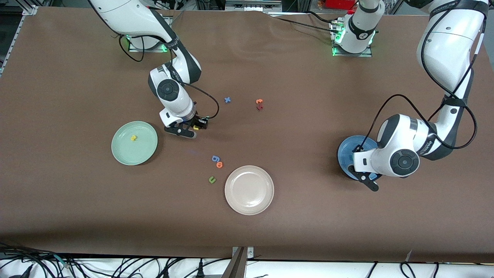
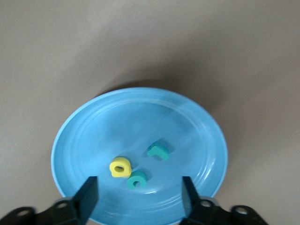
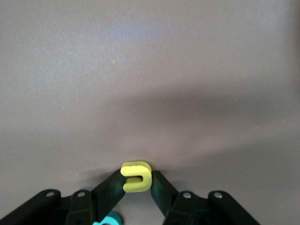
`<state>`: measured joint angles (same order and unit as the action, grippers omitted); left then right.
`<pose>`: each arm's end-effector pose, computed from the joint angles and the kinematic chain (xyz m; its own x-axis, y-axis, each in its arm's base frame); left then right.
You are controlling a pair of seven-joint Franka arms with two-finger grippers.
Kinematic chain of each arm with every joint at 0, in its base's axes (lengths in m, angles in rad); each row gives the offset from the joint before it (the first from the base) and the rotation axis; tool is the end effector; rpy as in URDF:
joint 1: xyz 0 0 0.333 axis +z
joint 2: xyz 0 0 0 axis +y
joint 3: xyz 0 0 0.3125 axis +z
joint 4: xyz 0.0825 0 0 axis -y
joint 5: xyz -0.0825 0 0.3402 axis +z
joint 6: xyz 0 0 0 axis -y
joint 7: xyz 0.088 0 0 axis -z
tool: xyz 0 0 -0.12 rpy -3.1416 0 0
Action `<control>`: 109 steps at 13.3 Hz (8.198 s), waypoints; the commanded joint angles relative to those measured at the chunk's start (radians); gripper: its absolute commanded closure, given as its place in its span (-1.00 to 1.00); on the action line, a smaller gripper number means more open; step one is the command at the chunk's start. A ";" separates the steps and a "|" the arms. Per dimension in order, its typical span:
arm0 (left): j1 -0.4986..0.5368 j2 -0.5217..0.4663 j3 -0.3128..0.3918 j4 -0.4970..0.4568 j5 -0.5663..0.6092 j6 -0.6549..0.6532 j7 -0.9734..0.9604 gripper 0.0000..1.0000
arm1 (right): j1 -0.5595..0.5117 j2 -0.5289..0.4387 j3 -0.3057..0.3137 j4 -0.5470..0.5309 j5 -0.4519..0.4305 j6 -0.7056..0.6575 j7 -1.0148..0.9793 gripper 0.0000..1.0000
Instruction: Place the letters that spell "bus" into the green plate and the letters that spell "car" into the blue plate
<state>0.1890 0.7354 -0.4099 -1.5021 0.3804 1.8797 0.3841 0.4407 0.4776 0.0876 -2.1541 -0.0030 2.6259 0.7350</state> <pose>0.6339 -0.0682 0.2470 0.7155 -0.6399 -0.2804 -0.6502 -0.7568 0.0679 0.4684 0.2737 0.1964 0.9769 -0.2117 -0.0290 -0.2124 -0.9768 -0.0260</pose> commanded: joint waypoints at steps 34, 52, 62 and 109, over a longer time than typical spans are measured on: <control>-0.253 -0.763 0.364 -0.115 -0.377 -0.355 -0.338 -1.00 | 0.079 -0.041 -0.049 0.028 0.178 -0.057 0.010 -0.81; -0.218 -0.754 0.324 -0.096 -0.377 -0.376 -0.347 -1.00 | 0.105 0.006 -0.006 -0.029 0.158 0.008 -0.077 -0.26; -0.214 -0.751 0.326 -0.093 -0.380 -0.376 -0.340 -1.00 | 0.081 -0.040 -0.019 -0.021 0.158 -0.012 -0.126 1.00; -0.210 -0.758 0.326 -0.081 -0.391 -0.387 -0.340 -1.00 | -0.326 -0.387 -0.227 0.559 -0.048 -0.813 -0.804 -1.00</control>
<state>-0.0272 -0.0092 -0.0774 -1.5920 -0.0196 1.5127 0.0433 0.1261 0.0753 -0.1514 -1.6335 -0.0371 1.8459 -0.0561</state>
